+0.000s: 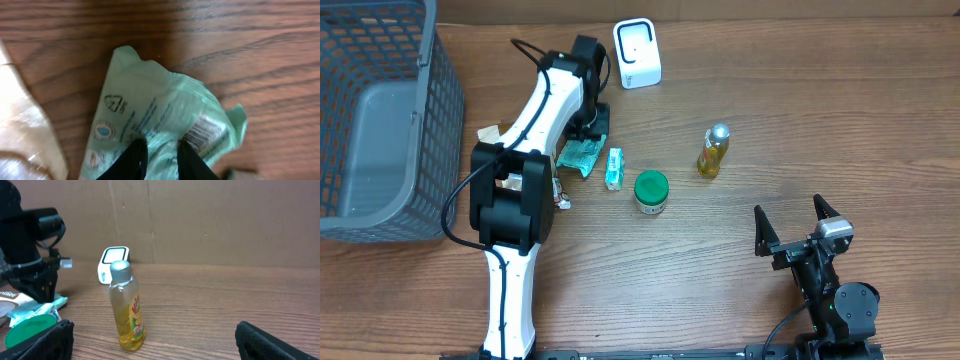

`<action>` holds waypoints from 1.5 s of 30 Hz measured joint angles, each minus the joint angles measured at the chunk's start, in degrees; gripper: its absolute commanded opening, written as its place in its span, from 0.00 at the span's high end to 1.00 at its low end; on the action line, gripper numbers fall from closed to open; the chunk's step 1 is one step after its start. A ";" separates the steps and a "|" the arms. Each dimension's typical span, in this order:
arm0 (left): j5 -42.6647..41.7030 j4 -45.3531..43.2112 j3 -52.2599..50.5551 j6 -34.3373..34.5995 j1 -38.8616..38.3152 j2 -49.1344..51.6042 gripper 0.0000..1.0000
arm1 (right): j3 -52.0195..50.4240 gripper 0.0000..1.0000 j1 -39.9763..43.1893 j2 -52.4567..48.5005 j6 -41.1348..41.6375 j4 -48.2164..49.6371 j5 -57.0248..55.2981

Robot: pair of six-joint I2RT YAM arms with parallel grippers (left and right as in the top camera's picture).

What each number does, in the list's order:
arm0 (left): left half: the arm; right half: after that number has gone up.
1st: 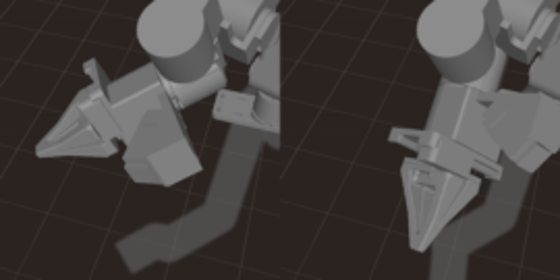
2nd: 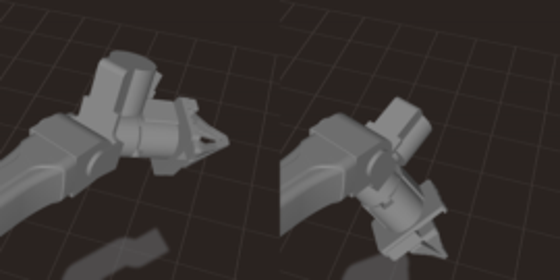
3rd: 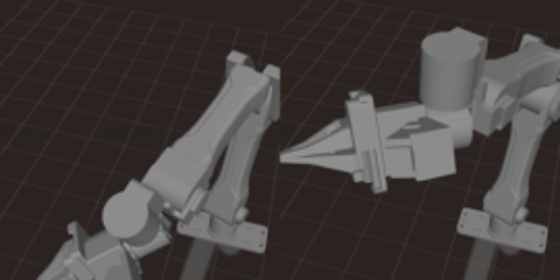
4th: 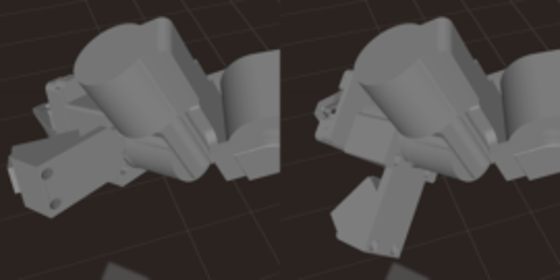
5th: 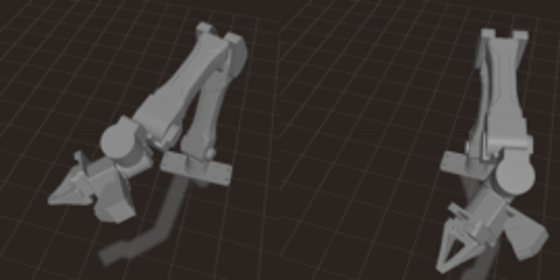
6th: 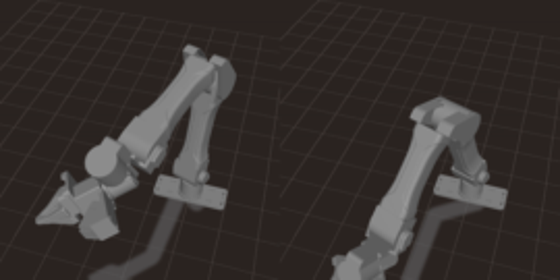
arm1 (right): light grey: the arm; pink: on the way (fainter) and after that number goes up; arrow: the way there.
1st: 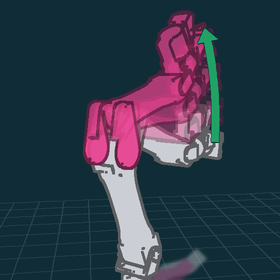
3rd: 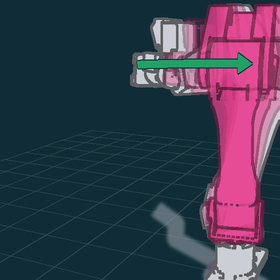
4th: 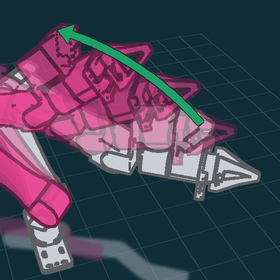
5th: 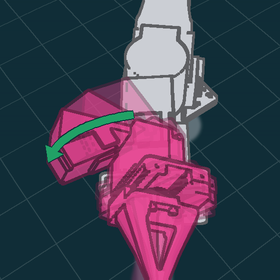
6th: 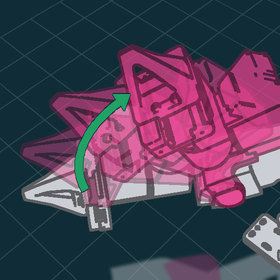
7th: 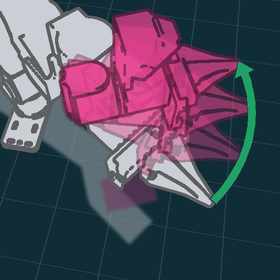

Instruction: Scan the item barcode

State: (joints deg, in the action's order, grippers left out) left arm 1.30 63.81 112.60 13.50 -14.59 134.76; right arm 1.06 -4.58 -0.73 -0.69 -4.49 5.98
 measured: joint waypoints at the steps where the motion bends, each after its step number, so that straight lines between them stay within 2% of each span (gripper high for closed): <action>1: 0.13 -1.14 -0.98 0.00 -0.04 0.00 0.60 | 0.00 0.00 0.00 0.00 0.07 -0.02 0.02; 6: -0.72 -4.04 -3.76 -0.09 -0.42 -1.49 0.40 | 0.00 0.00 -0.02 0.00 0.04 -0.02 0.00; 10: -0.55 -1.77 -2.54 -0.20 -0.79 -1.38 0.41 | 0.00 0.00 0.00 0.00 0.02 0.00 0.00; 16: -0.68 10.86 8.37 -0.04 0.09 0.50 0.40 | 0.00 0.00 0.00 0.00 0.04 -0.02 0.00; 17: -0.66 12.83 10.25 0.02 0.17 0.50 0.42 | 0.00 0.00 0.00 0.00 0.02 -0.07 0.02; 18: -0.66 14.95 12.72 0.02 0.39 0.48 0.50 | 0.00 0.00 0.00 0.00 0.02 -0.02 0.02; 20: -0.63 18.56 15.96 0.04 0.50 0.46 0.78 | 0.00 0.00 0.00 0.00 0.04 -0.07 0.02; 21: -0.61 20.50 16.72 0.44 0.55 0.46 0.83 | 0.00 0.00 0.00 0.00 0.04 0.00 0.00; 26: -0.66 27.98 16.94 1.18 1.25 0.48 0.90 | 0.00 0.00 -0.02 0.00 0.02 -0.02 0.00; 28: -0.68 29.51 16.94 1.40 1.60 0.48 0.96 | 0.00 0.00 0.00 0.00 0.04 -0.02 0.00; 37: -0.68 32.65 16.92 1.55 2.25 -0.90 0.96 | 0.00 0.00 0.00 0.00 0.04 -0.02 0.02; 45: 1.84 32.76 16.87 2.91 2.25 -14.64 0.96 | 0.00 0.00 -0.02 0.00 0.04 -0.02 0.04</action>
State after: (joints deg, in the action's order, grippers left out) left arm 3.14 96.57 129.47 16.40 -12.34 120.11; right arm 1.06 -4.60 -0.73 -0.64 -4.51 6.02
